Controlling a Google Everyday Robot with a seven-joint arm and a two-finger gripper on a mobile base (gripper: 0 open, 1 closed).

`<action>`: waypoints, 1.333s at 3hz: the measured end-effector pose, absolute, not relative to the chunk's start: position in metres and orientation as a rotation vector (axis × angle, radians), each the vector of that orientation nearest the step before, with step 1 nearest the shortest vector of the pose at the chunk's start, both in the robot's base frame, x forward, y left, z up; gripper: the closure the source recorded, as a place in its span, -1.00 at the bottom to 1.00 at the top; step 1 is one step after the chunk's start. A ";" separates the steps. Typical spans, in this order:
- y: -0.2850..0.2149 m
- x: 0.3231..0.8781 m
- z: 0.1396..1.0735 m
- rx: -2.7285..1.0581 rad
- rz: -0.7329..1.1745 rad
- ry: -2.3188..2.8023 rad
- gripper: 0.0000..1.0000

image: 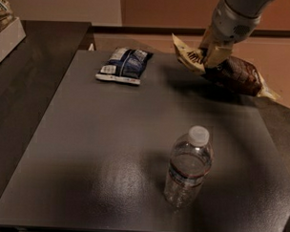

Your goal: Move brown chip bag near water bottle

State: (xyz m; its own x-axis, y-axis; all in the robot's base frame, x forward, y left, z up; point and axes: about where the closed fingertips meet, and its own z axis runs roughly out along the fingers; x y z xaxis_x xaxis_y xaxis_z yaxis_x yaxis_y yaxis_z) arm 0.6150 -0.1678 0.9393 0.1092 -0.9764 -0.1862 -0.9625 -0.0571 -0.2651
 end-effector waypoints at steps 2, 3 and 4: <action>-0.140 0.557 0.990 -2.125 0.024 1.788 1.00; -0.110 0.528 0.985 -2.146 0.137 1.781 1.00; -0.086 0.503 0.971 -2.156 0.235 1.804 1.00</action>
Offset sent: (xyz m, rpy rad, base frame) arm -0.1156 0.0473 0.0640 0.0629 0.1101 0.1749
